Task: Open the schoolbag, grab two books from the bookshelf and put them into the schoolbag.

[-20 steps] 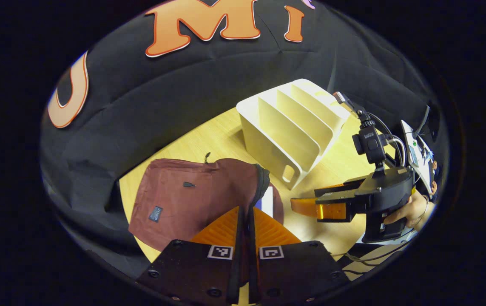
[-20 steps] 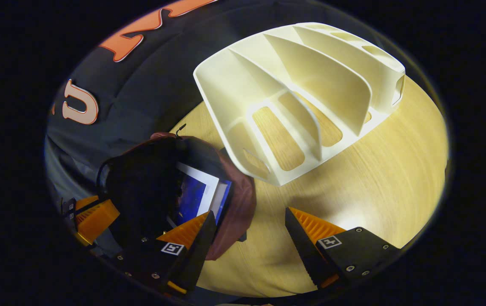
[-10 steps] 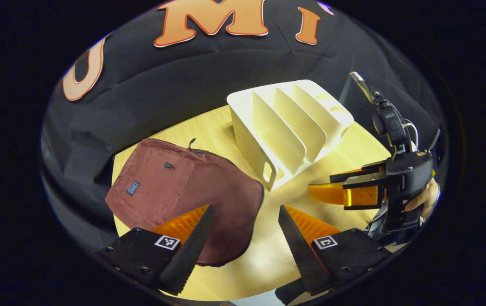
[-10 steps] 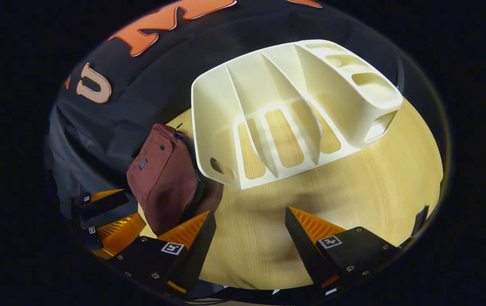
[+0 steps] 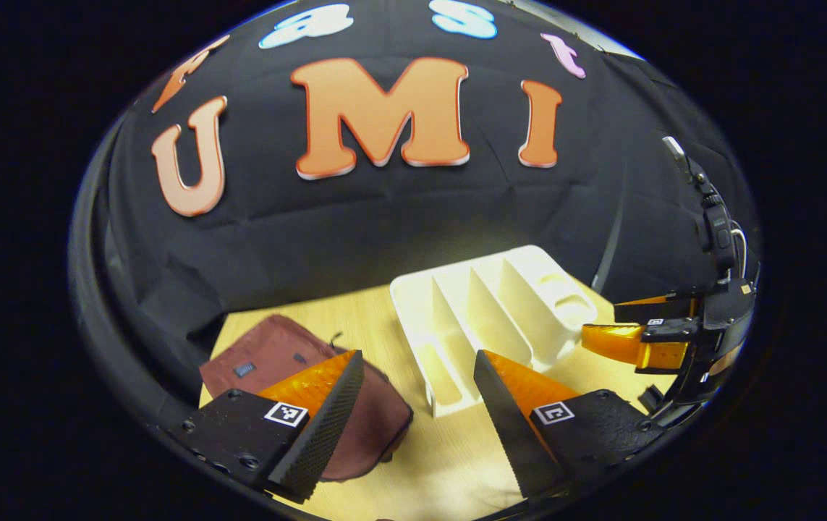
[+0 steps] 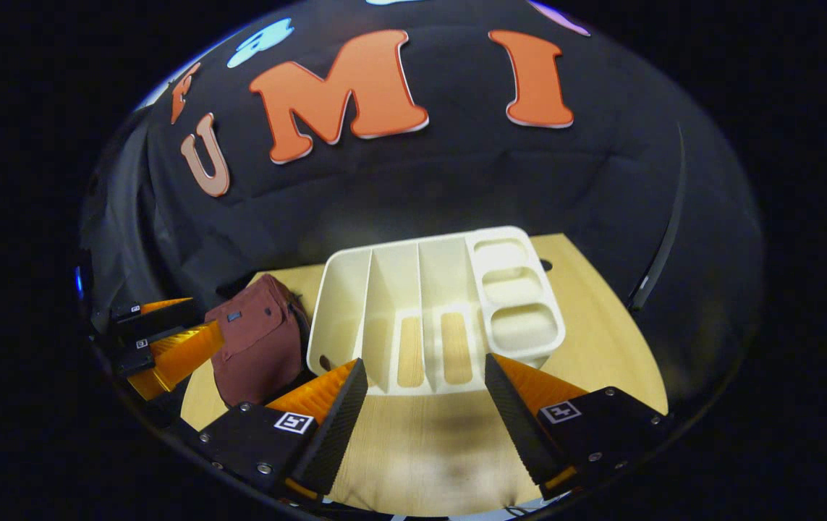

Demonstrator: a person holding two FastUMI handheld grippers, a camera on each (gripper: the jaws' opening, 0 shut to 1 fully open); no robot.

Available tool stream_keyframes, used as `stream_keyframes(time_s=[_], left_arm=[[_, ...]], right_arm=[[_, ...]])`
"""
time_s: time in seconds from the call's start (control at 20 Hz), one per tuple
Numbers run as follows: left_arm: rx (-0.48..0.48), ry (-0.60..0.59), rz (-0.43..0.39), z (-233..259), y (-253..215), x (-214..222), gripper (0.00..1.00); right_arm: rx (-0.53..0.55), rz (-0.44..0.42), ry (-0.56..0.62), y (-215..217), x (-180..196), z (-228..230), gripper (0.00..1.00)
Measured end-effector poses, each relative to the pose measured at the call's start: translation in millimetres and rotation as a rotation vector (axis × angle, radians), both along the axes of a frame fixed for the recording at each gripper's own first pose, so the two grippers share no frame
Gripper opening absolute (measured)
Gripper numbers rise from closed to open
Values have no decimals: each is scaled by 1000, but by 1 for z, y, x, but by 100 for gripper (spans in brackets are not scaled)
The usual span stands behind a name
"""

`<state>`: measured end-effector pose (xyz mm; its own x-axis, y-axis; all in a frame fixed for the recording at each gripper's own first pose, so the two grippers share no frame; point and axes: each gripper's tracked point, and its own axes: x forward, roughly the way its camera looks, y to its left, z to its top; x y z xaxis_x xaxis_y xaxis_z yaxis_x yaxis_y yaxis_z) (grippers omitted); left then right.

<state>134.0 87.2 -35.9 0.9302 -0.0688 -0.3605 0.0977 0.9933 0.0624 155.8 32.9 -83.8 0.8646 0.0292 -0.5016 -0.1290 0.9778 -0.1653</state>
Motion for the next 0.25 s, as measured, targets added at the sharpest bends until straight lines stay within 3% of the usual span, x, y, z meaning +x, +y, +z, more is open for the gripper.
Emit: stream_keyframes(time_s=[0.25], left_arm=[[-59,-245,-15,30,-10,6,98]], right_arm=[[-25,58,-260,-1,7,59,97]])
